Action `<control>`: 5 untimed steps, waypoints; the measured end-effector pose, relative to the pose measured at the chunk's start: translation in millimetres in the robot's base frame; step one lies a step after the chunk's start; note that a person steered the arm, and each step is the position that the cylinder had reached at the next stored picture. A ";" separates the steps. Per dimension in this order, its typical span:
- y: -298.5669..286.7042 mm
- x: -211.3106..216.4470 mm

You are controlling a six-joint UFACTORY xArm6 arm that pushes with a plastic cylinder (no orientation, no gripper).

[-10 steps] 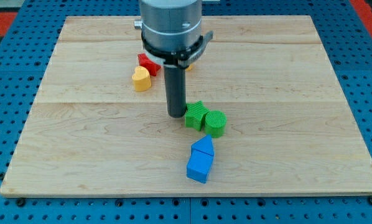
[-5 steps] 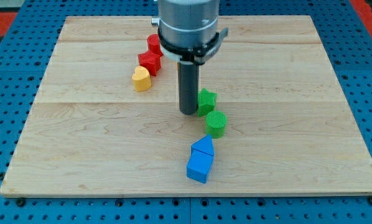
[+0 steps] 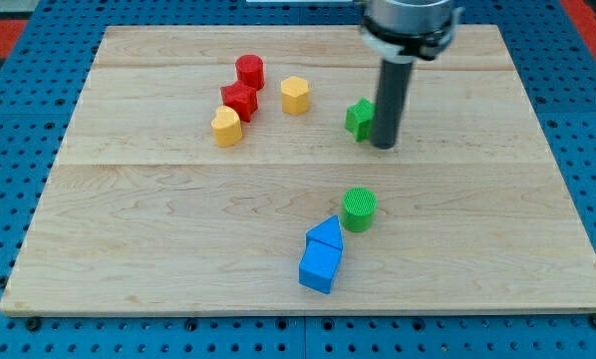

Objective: Move green star towards yellow hexagon

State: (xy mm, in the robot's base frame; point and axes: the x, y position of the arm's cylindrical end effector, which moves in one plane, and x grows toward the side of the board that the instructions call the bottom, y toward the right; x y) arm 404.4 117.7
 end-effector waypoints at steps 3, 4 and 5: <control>-40.9 -23.0; -41.3 -23.0; -39.7 -23.0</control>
